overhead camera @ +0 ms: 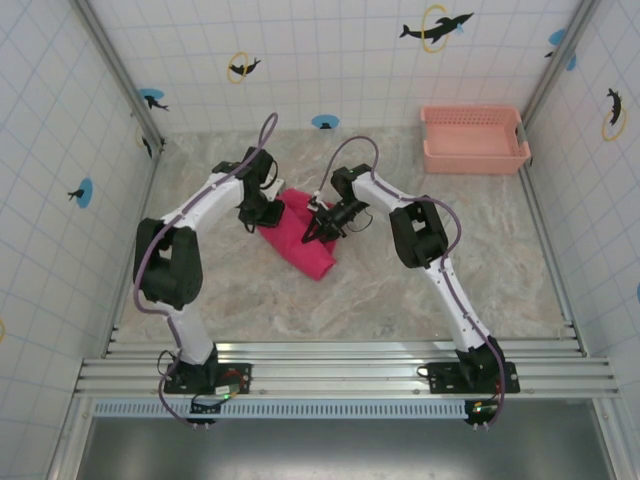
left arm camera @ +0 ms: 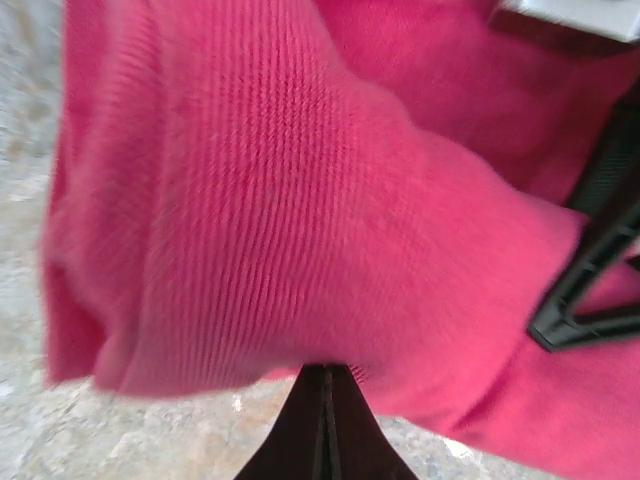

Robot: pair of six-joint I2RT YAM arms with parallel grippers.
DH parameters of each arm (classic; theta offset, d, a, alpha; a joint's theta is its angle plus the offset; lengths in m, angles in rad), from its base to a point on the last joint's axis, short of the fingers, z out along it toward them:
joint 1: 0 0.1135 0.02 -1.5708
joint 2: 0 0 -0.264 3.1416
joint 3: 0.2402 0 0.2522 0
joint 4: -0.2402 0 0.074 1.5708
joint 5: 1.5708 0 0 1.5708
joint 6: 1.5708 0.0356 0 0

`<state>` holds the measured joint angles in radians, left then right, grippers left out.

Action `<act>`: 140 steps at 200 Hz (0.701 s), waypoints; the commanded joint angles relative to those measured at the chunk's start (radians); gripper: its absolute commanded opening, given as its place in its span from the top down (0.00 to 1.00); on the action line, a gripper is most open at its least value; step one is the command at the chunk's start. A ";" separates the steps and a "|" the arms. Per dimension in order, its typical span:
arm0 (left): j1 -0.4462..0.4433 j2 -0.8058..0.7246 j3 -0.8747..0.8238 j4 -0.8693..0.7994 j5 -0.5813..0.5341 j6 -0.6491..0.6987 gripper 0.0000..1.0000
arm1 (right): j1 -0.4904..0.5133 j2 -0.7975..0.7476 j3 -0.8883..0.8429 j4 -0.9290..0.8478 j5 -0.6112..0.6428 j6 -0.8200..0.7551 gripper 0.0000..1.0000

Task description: Roll up the long pants

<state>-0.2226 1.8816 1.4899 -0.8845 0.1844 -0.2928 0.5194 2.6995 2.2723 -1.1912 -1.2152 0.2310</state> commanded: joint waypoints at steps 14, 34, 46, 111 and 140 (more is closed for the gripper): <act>0.000 0.142 0.148 -0.034 0.039 -0.019 0.94 | -0.017 0.083 0.001 0.042 0.147 0.033 0.80; 0.001 0.218 0.233 -0.046 0.048 -0.045 0.94 | -0.019 0.082 -0.006 0.042 0.150 0.033 0.80; 0.000 0.268 0.289 -0.068 0.047 -0.063 0.94 | -0.019 0.076 -0.009 0.042 0.154 0.029 0.79; 0.004 0.516 0.527 -0.252 0.062 -0.079 0.97 | -0.021 -0.181 0.061 -0.090 0.634 -0.184 0.36; 0.016 0.542 0.541 -0.254 0.104 -0.105 0.98 | 0.029 -0.388 -0.133 0.012 0.840 -0.289 0.33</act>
<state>-0.2203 2.3341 2.0319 -1.1252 0.2852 -0.3599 0.5095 2.5107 2.2749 -1.2205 -0.6792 0.0654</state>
